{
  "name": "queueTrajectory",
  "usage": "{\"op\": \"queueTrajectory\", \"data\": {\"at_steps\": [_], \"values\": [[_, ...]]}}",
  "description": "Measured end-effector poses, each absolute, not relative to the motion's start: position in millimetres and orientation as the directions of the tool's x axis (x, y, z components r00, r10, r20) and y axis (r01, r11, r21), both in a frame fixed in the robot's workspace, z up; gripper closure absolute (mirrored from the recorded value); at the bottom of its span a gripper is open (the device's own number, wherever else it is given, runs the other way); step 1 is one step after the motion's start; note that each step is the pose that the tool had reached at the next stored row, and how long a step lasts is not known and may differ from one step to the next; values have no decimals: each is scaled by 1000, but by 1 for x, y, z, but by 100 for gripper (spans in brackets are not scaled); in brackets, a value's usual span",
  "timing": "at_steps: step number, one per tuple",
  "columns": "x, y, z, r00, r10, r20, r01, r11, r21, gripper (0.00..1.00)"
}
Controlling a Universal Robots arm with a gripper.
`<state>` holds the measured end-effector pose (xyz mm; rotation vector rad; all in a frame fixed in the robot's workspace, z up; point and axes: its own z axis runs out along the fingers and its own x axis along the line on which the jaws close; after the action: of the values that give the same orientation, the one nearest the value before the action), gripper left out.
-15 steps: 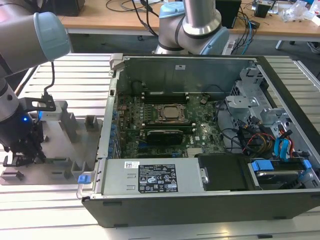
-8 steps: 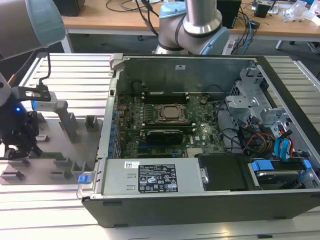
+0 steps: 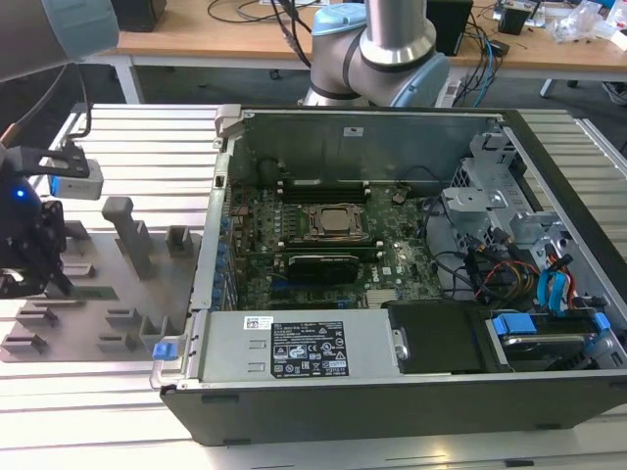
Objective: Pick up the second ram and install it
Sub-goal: 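Pick up the second ram and move it above second insertion slot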
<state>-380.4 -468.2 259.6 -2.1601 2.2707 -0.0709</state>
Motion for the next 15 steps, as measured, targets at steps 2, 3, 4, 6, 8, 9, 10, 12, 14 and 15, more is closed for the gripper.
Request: {"op": "queueTrajectory", "data": {"at_steps": [2,3,4,6,8,9,10,12,14,15], "values": [[-380,-468,263,-50,-998,26,-998,49,-37,87],[-380,-468,266,-50,-998,26,-998,49,-37,87],[-380,-468,269,-50,-998,26,-998,49,-37,87],[-380,-468,272,-50,-998,26,-998,49,-37,87],[-380,-468,278,-50,-998,26,-998,49,-37,87],[-380,-468,281,-50,-998,26,-998,49,-37,87],[-380,-468,284,-50,-998,26,-998,49,-37,87],[-380,-468,291,-50,-998,26,-998,49,-37,87],[-380,-468,299,-50,-998,26,-998,49,-37,87],[-380,-468,302,-50,-998,26,-998,49,-37,87]]}}
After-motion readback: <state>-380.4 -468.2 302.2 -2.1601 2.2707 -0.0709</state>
